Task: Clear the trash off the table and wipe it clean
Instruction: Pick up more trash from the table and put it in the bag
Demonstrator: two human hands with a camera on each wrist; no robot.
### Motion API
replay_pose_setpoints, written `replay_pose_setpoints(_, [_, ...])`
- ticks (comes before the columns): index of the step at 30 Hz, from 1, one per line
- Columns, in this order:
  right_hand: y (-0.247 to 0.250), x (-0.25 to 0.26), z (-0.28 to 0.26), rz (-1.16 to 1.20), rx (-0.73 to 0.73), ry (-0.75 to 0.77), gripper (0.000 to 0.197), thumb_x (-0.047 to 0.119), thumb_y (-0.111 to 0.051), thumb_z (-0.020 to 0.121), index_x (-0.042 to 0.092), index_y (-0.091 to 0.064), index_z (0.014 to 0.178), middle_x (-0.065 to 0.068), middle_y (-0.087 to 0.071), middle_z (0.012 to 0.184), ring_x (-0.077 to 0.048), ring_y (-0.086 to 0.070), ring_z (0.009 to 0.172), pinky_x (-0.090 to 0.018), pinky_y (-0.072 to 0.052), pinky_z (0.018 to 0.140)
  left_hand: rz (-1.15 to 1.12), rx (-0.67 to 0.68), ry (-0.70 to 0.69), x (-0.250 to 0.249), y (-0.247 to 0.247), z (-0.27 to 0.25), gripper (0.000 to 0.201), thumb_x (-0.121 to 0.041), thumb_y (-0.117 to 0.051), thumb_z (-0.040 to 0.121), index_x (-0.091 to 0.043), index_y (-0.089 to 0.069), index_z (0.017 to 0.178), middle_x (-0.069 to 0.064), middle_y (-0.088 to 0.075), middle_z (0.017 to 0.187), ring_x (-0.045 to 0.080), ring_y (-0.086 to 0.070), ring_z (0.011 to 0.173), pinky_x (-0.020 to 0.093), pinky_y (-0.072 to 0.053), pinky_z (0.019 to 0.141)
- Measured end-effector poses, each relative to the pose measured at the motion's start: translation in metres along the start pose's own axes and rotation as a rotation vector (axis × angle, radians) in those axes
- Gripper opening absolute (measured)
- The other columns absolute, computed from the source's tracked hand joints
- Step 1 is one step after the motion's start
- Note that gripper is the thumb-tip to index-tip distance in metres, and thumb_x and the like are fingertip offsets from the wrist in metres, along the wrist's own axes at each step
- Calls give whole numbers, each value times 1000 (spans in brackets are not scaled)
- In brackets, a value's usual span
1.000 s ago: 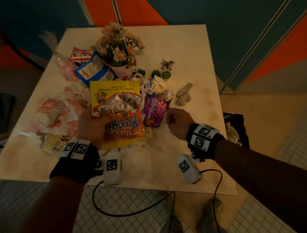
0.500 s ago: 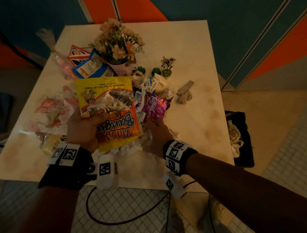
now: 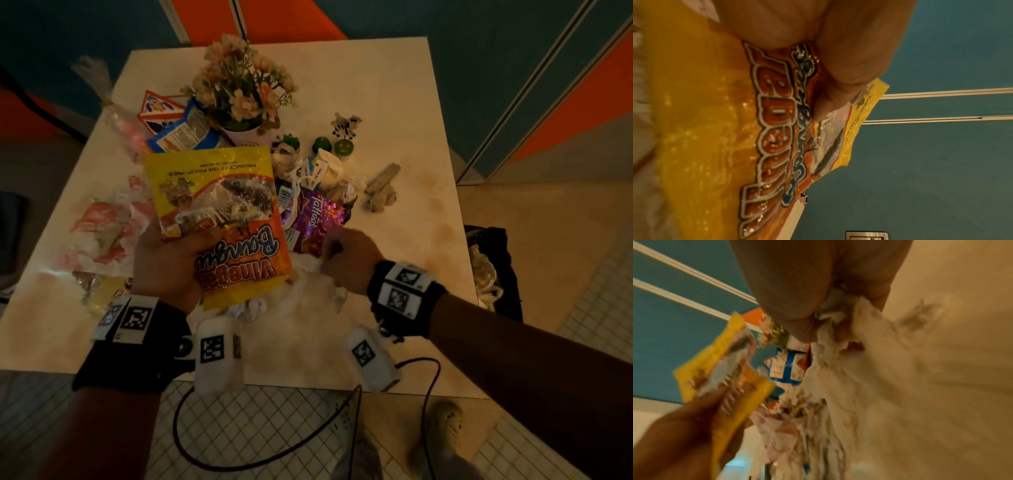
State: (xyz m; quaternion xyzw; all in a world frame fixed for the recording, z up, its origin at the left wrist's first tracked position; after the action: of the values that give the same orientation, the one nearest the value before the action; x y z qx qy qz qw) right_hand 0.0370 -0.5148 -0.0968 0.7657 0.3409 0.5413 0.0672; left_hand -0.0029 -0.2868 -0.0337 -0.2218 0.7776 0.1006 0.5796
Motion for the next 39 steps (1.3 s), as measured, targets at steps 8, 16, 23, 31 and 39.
replay_pose_setpoints(8, [75, 27, -12, 260, -124, 76, 30, -10, -55, 80, 15, -62, 65, -2, -59, 68, -14, -56, 55, -31, -53, 56, -90, 151, 61, -7, -23, 6, 63, -1, -68, 70, -6, -51, 130, 28, -57, 125, 47, -63, 101, 64, -50, 76])
replay_pose_setpoints(16, [105, 22, -12, 266, -239, 138, 36, -18, -52, 76, 14, -57, 61, -1, -54, 62, -10, -51, 50, -28, -45, 51, -25, 224, 142, 0, -48, 8, 61, -13, -76, 68, -10, -55, 125, 24, -61, 121, 39, -68, 96, 53, -56, 70])
replay_pose_setpoints(23, [123, 6, -10, 289, -266, 54, 44, -23, -38, 74, 11, -58, 54, 5, -54, 44, -2, -49, 34, -20, -48, 44, 86, 165, 46, -1, -62, 4, 45, 9, -61, 77, -5, -59, 120, 24, -66, 111, 42, -68, 91, 58, -55, 71])
replay_pose_setpoints(31, [192, -24, -51, 376, -435, 21, 40, -22, -35, 73, 9, -53, 55, -9, -48, 53, -12, -46, 44, -22, -41, 41, 177, 234, -6, -27, -116, -17, 42, 13, -57, 78, -4, -61, 116, 18, -71, 100, 36, -71, 82, 52, -58, 64])
replay_pose_setpoints(39, [280, -112, -107, 509, -551, -36, 36, -26, -33, 73, 2, -51, 58, -5, -49, 44, -8, -41, 33, -15, -32, 35, 270, 393, 48, -8, -251, -45, 40, -4, -74, 65, -15, -63, 102, 15, -69, 96, 35, -68, 86, 62, -53, 78])
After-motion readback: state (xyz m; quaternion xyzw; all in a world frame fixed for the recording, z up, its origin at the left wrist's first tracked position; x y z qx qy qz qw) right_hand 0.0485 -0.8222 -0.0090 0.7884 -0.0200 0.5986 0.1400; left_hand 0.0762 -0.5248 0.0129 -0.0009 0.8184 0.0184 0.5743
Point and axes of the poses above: each hand's wrist, its own z-axis towards the middle knuckle, its own y-axis out of the back of the hand, x = y × z, the point moved 6 cm from there along z, towards the middle knuckle
